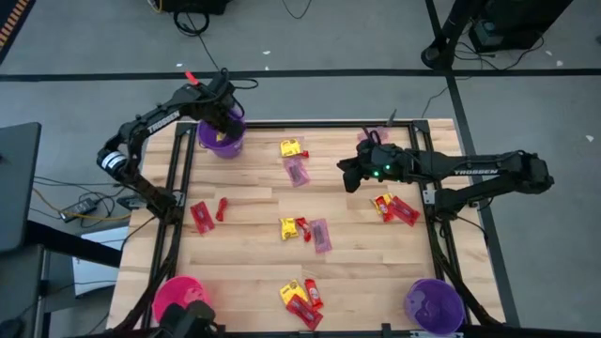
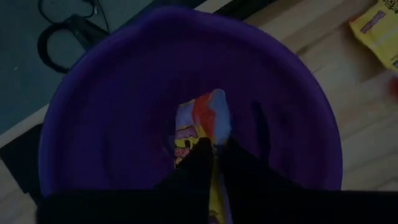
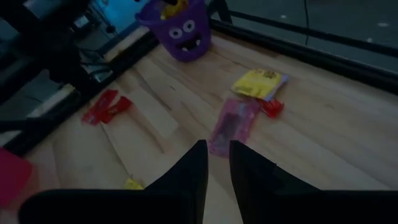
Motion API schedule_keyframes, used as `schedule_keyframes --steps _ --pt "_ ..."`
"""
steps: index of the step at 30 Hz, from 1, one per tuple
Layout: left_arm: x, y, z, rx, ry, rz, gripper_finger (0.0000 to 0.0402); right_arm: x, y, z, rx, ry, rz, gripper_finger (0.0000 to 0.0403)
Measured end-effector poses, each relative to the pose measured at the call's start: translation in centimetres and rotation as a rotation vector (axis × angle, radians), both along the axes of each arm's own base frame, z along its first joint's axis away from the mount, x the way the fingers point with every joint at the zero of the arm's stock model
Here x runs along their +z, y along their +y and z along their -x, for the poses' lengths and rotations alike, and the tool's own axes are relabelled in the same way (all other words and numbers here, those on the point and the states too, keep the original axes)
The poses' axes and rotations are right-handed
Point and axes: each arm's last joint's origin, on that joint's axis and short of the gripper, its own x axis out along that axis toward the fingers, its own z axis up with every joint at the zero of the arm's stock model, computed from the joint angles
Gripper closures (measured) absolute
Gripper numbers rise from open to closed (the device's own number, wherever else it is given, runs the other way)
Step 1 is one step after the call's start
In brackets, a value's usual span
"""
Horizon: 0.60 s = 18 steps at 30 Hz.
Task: Sort candy by brand, put in halloween buckets
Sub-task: Put the yellow candy into the top purple bucket
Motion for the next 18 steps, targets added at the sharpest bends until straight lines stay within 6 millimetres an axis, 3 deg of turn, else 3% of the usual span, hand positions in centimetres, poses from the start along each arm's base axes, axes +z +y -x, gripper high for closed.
schedule_keyframes --steps 9,13,18 --pt "-0.1 0.0 0.0 -0.014 0.020 0.006 0.0260 -0.3 0.6 0.2 -0.002 0.026 -0.036 0.0322" --pt "0.6 -0.2 -0.1 -0.033 0.018 0.009 0.0249 -0.1 0.7 0.5 0.014 0.016 -0.053 0.0322" --pt "3.1 -0.9 -1.1 -0.079 -0.038 -0.064 0.0249 0.4 0.7 0.9 0.014 -0.013 -0.075 0.0322"
